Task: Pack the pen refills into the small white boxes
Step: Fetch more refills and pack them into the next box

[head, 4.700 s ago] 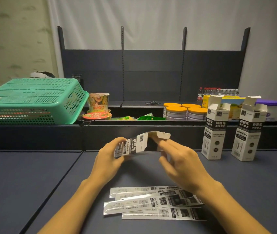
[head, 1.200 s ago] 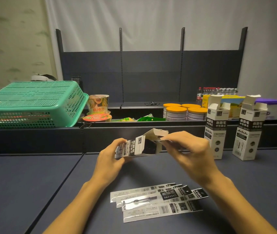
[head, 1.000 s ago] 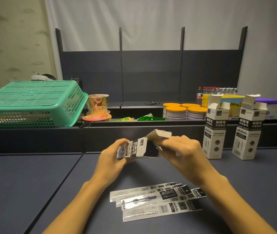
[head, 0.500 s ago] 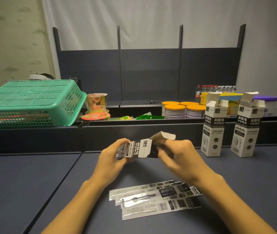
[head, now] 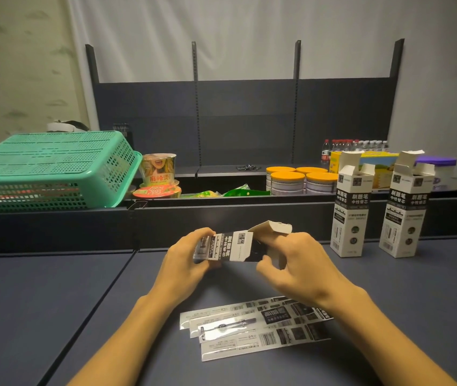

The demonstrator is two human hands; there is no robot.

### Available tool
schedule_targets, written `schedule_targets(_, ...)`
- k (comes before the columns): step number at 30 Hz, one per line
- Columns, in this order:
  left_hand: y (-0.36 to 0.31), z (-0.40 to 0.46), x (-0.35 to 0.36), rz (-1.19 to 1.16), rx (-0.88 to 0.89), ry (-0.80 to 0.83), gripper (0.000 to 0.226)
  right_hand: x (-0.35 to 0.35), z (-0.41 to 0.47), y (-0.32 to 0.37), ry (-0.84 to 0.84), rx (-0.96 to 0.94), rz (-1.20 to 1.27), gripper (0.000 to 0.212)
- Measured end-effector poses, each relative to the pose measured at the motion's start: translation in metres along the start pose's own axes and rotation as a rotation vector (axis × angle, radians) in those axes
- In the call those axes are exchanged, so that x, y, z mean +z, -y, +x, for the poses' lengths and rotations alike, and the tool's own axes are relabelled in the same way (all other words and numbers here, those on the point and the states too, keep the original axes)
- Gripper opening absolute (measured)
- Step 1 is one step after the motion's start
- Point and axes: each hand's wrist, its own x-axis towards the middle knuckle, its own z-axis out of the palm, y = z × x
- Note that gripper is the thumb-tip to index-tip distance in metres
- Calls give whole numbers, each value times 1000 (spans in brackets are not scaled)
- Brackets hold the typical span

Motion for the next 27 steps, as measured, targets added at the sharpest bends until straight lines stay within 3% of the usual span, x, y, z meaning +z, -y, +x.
schedule_targets(3,4,0,0,4,-7,-16,52,0,1,-3,-51,9,48,45)
schedule_targets(8,4,-2,0,2,-9,-13,52,6,-1,1,29,36,113,37)
schedule_targets(27,-7,-2,-3,-7,22,12,54,8,-2,-7,174,100,181,50)
